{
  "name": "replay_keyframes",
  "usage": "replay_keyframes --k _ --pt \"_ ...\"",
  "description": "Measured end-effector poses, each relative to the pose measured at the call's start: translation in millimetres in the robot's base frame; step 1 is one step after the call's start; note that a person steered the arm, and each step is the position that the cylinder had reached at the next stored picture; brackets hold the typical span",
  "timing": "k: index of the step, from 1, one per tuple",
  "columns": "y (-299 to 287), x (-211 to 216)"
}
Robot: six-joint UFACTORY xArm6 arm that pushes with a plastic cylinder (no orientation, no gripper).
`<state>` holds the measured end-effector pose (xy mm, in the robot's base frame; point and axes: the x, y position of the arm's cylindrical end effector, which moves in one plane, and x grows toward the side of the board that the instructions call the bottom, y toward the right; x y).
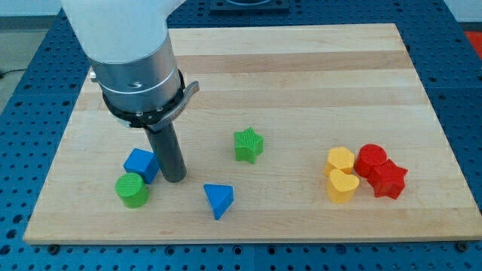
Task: Separate the blue cube from the green circle
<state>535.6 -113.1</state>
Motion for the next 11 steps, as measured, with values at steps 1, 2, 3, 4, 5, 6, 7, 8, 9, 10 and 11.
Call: replay_keyframes --k 1,2,3,4,5,6,7,8,9,10,11 --pt "-26 1" --pt "-39 18" --pt "-42 13" --pt "-46 -21" --pt "-87 -43" --pt "-83 -30" --pt "-114 -30" --pt "-143 -30" --pt "-140 -30" --pt "-139 -31" --pt "-137 -31"
